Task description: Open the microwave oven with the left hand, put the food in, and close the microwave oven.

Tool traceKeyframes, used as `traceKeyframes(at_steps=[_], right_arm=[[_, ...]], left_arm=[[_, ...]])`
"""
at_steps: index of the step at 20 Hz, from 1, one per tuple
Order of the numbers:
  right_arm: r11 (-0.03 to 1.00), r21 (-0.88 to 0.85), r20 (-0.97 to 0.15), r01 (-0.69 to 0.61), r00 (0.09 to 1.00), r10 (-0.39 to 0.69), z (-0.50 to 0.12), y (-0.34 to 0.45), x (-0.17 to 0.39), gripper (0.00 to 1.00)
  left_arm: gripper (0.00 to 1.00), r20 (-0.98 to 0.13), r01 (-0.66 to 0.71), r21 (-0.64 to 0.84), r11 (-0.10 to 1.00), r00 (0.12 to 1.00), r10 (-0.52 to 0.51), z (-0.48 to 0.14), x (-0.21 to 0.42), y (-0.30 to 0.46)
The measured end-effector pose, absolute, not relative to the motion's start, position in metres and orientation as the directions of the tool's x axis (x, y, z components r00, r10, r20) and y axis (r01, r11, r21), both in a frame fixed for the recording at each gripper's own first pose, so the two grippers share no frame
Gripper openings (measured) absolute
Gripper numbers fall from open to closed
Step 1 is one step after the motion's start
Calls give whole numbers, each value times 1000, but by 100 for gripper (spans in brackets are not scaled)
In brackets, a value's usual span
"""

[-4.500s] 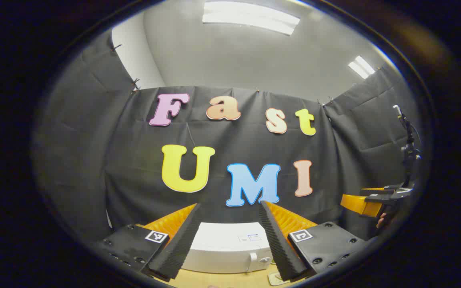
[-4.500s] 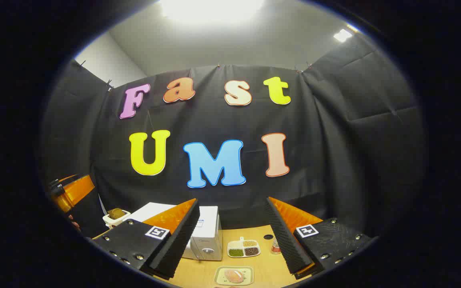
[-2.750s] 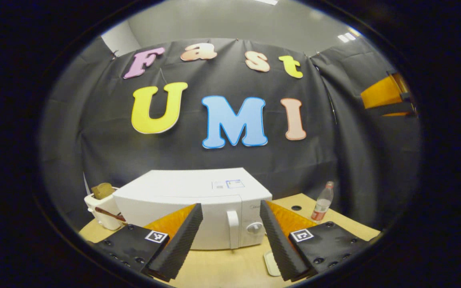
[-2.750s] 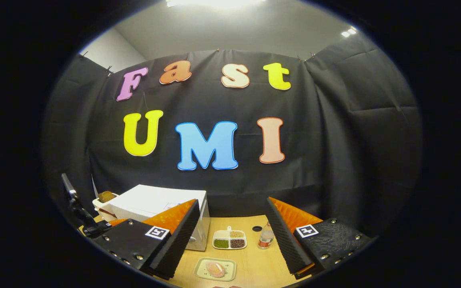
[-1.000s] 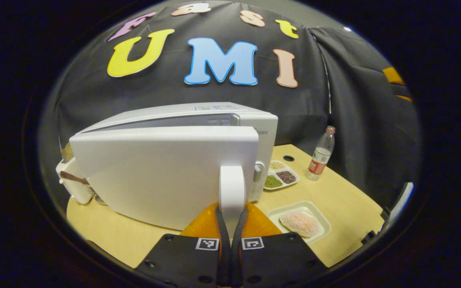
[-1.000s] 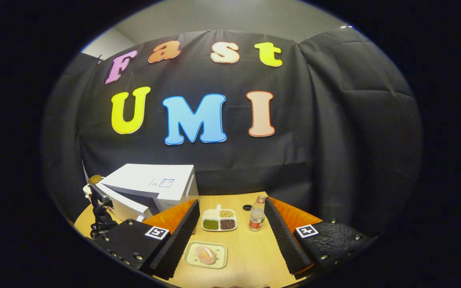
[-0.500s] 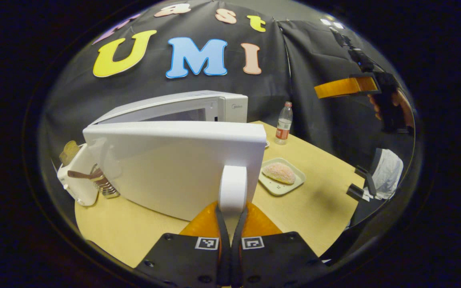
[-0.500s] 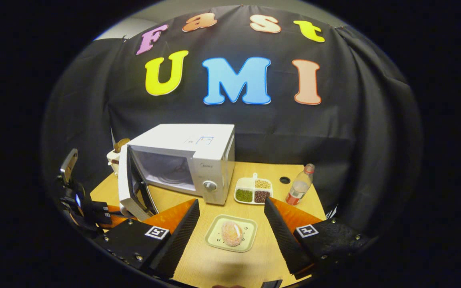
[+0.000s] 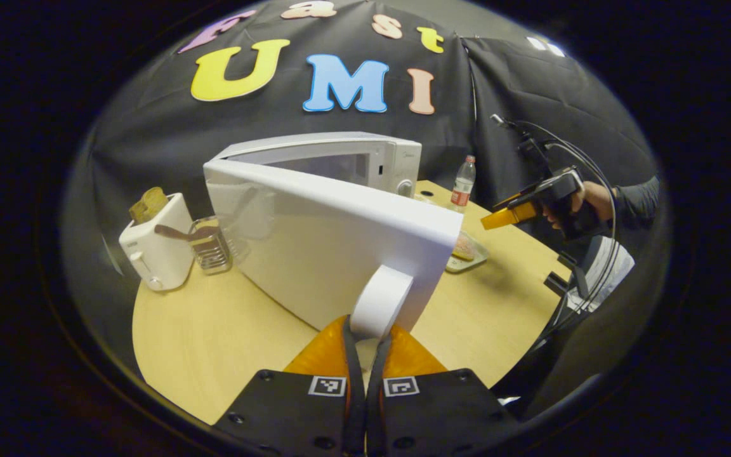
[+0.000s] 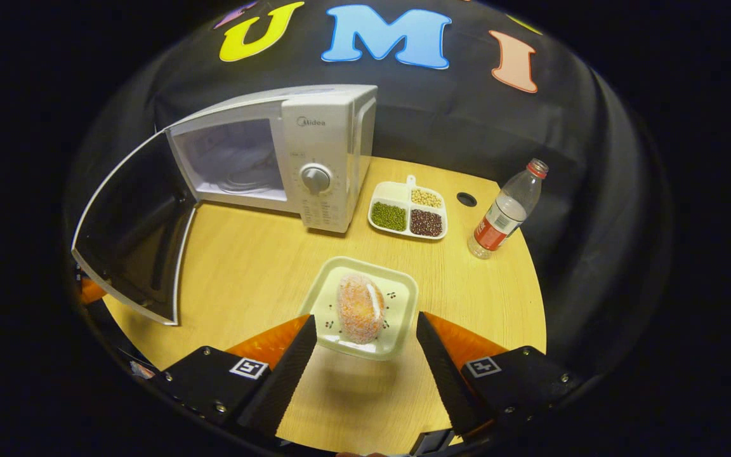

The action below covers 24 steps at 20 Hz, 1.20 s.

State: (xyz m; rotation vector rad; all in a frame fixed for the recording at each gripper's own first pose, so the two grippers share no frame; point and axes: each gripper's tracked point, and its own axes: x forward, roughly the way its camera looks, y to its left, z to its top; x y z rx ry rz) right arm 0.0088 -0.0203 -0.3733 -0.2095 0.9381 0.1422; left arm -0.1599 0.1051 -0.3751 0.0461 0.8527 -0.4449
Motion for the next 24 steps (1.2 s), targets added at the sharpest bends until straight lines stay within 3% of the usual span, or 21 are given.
traceKeyframes(at_steps=[7, 15, 16, 18, 20, 22, 24], right_arm=[[982, 4, -864, -186, 494, 97, -431, -5, 34, 98], [993, 10, -895, -118, 442, 61, -468, -8, 39, 98], [992, -5, -901, -125, 430, 50, -469, -10, 37, 93], [989, -18, -897, -145, 440, 48, -465, -6, 40, 72], [982, -68, -882, -174, 471, 22, -452, -5, 40, 64], [973, -105, -858, -203, 514, 15, -435, 1, 40, 64], [962, -122, -835, -244, 549, 33, -418, 14, 36, 63]], left_arm=[[9, -782, 415, -127, 901, 517, -349, -368, -185, 186], [15, -784, 355, -75, 932, 556, -275, -365, -192, 248], [22, -781, 340, -84, 937, 561, -273, -365, -191, 250], [31, -780, 293, -70, 953, 580, -235, -365, -193, 266], [63, -747, 254, -58, 965, 631, -211, -356, -193, 276], [99, -719, 193, -83, 978, 668, -193, -343, -197, 284], [100, -698, 153, -89, 984, 695, -171, -333, -198, 286]])
